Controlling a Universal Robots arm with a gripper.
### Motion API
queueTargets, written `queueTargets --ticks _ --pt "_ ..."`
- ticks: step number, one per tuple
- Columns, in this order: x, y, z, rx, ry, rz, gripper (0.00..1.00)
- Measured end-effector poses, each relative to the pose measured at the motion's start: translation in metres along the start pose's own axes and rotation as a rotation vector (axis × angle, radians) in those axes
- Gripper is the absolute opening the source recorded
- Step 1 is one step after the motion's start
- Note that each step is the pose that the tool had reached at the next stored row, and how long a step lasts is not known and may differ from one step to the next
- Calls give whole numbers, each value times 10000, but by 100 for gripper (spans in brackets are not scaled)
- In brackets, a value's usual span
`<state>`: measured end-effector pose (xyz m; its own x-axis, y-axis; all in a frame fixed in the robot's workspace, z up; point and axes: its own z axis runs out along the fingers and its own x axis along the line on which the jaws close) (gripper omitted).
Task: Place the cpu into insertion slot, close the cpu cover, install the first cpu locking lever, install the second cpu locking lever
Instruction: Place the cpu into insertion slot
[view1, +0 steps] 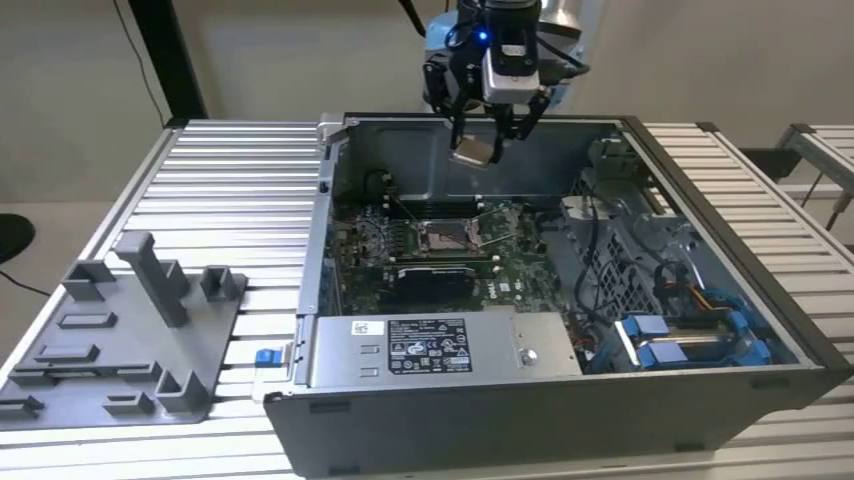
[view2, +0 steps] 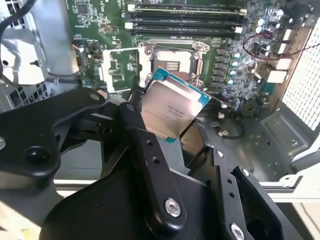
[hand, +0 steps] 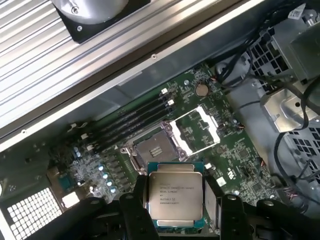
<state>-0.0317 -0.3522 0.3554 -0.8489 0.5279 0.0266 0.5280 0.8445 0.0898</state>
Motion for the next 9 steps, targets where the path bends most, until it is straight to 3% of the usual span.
queueTargets --ticks 9 --pt "0 -2 19 -39 -129 1428 0"
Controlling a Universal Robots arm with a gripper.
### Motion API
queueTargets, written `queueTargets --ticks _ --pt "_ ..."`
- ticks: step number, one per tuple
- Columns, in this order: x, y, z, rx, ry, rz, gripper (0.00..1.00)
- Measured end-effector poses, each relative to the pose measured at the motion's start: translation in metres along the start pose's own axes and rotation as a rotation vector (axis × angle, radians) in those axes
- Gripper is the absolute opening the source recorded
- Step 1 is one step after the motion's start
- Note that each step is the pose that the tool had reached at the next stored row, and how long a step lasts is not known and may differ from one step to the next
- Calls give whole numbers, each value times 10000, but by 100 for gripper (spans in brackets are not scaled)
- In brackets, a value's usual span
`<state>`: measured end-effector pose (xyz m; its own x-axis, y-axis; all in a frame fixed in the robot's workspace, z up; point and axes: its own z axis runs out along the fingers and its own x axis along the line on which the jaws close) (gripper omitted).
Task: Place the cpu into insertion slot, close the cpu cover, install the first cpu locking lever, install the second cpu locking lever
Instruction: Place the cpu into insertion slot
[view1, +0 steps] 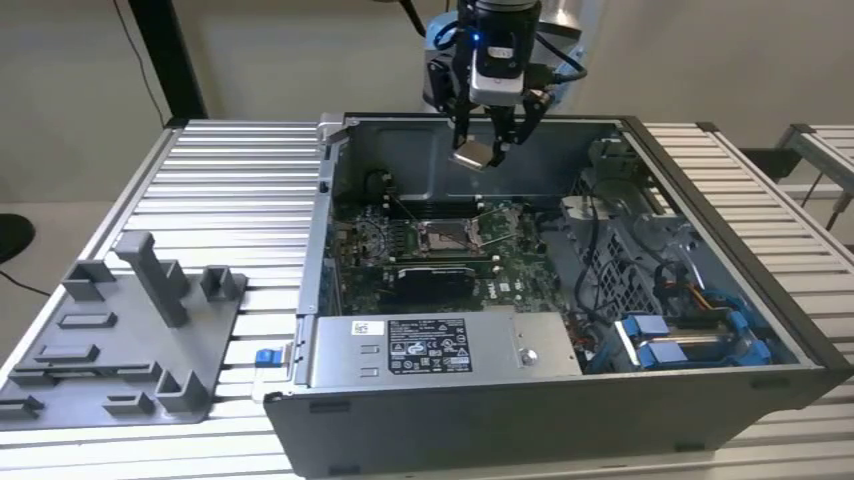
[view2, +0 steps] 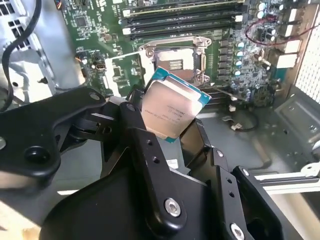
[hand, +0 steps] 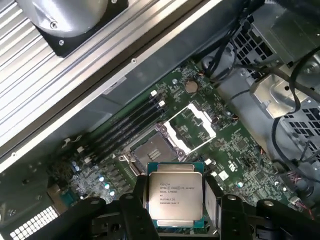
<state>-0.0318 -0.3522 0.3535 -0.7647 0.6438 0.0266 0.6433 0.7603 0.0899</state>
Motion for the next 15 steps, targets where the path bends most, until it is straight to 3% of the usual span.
queueTargets --ticks 15 --pt "3 -3 0 -55 -178 2072 0"
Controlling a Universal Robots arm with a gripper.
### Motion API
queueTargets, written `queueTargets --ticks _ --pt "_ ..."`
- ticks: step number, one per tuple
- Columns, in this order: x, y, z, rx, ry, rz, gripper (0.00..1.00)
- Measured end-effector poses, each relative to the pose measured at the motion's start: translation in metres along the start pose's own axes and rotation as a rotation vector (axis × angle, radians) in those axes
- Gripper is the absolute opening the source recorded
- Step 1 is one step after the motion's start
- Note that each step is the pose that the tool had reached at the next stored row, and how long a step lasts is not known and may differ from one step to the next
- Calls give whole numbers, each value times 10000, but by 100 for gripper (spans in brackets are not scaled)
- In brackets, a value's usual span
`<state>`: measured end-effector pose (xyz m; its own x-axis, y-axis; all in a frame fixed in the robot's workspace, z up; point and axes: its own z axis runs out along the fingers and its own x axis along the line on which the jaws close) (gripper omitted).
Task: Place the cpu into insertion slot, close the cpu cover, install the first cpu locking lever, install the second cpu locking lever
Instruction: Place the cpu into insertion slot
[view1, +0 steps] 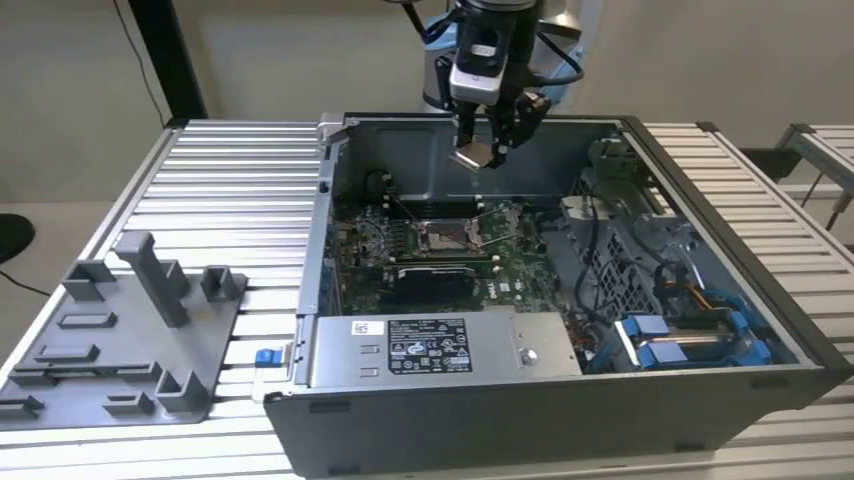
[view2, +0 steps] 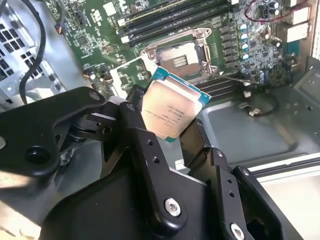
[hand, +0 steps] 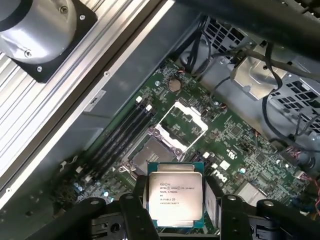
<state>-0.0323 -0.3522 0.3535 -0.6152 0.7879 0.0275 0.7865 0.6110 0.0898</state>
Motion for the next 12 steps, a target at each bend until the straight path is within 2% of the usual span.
queueTargets --ticks 3,7,12 --pt "8 -9 -4 -24 -3 274 0" --pt "42 -49 -39 -60 35 357 0" --pt "43 -51 -40 -84 -16 962 0"
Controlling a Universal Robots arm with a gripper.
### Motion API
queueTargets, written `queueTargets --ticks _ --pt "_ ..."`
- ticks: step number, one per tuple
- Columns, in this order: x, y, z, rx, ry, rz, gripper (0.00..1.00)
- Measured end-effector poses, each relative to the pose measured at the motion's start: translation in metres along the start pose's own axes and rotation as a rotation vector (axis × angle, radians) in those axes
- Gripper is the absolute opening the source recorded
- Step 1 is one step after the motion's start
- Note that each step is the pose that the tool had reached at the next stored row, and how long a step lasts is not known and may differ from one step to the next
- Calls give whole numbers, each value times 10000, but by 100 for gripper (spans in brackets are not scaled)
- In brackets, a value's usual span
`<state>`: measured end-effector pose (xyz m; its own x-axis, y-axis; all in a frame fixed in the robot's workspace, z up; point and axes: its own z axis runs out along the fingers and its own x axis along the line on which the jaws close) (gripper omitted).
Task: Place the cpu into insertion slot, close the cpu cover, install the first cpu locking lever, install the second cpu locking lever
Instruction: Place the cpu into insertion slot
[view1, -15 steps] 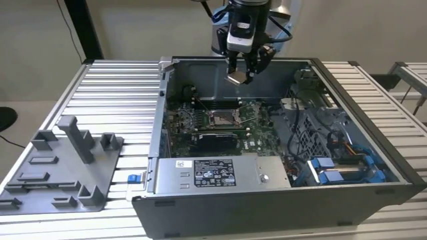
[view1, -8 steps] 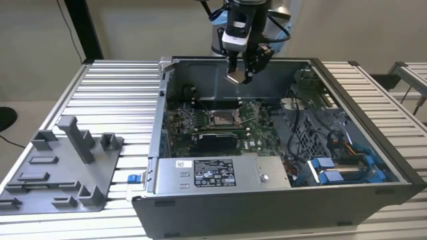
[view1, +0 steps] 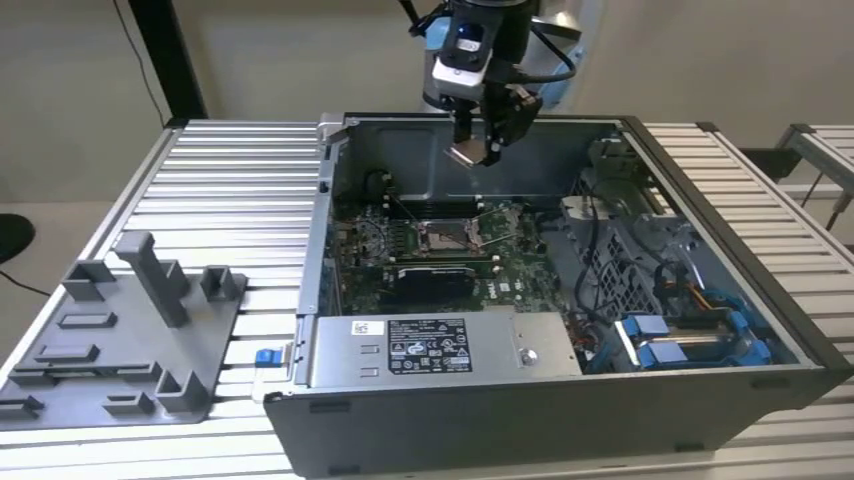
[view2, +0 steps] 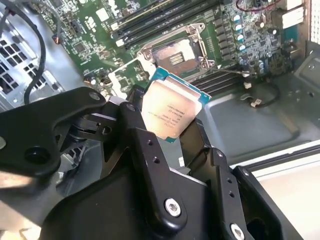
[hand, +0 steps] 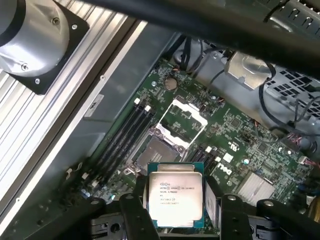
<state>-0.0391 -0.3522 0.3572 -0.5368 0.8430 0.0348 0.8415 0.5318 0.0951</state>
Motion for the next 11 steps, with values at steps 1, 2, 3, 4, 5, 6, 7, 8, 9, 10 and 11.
queueTargets --ticks 1,2,3,4,5,6,7,8,9,10,11 --pt "0 0 1 -5 -13 134 0" --pt "0 -1 2 -10 -24 256 0" --pt "1 -1 2 -14 -36 382 0" --pt "2 -3 2 -17 -47 491 0" --pt "3 -5 4 -21 -57 597 0" --pt "4 -6 6 -24 -65 691 0" --pt "4 -6 9 -19 -70 786 0" --pt "4 -7 13 -5 -71 880 0" --pt "5 -7 19 23 -63 973 0" --pt "5 -8 26 48 -53 1062 0" --pt "5 -9 32 75 -43 1151 0"
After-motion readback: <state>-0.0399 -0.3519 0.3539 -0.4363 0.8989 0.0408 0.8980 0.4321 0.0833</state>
